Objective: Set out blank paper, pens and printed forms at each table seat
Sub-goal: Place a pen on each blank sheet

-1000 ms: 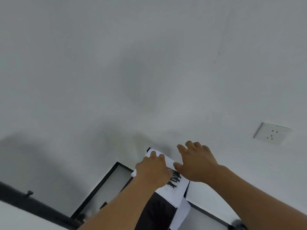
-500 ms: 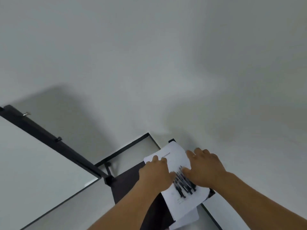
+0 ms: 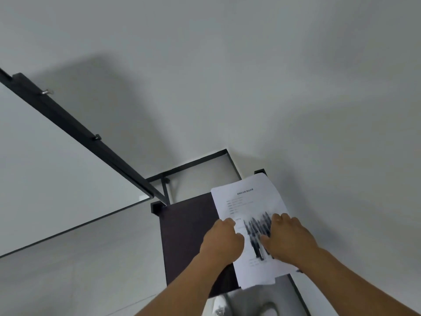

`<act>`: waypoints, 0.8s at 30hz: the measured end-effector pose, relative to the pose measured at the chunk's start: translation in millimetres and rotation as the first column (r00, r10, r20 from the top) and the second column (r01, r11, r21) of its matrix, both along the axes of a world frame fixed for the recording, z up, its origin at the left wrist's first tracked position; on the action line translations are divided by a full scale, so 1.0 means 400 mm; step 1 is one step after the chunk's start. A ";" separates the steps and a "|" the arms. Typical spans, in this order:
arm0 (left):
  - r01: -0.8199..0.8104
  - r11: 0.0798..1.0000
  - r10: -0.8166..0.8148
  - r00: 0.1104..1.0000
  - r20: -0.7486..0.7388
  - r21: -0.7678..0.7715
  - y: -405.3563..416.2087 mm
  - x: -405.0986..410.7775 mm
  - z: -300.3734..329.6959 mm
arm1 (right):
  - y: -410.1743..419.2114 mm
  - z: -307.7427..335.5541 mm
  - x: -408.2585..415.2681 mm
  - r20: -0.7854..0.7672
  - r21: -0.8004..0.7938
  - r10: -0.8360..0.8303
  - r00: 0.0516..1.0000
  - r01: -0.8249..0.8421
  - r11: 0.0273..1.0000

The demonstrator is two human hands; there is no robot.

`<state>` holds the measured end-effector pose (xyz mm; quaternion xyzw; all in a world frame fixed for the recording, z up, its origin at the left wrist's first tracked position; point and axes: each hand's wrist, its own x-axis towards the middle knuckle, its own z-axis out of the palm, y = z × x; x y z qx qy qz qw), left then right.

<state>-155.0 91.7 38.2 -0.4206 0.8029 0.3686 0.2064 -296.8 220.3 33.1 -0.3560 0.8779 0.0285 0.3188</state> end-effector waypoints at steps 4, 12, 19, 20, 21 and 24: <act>-0.053 0.995 0.056 0.998 -0.031 0.084 0.010 0.003 -0.050 | -0.011 -0.060 0.015 0.013 0.024 -0.089 0.996 0.089 0.996; -0.239 0.957 0.251 0.966 -0.055 0.164 0.009 -0.016 -0.091 | -0.034 -0.120 0.035 -0.053 0.007 -0.150 0.987 0.151 0.989; -0.448 0.838 0.489 0.870 -0.061 0.312 0.007 -0.038 -0.108 | -0.048 -0.135 0.057 -0.091 -0.051 -0.167 0.982 0.163 0.985; -0.467 0.823 0.510 0.858 -0.057 0.324 0.005 -0.038 -0.113 | -0.052 -0.136 0.062 -0.082 -0.055 -0.172 0.982 0.168 0.984; -0.480 0.814 0.524 0.850 -0.056 0.328 0.005 -0.037 -0.115 | -0.055 -0.138 0.067 -0.072 -0.057 -0.179 0.981 0.175 0.983; -0.509 0.791 0.552 0.833 -0.039 0.340 0.001 -0.035 -0.126 | -0.065 -0.140 0.082 -0.040 -0.060 -0.204 0.978 0.201 0.978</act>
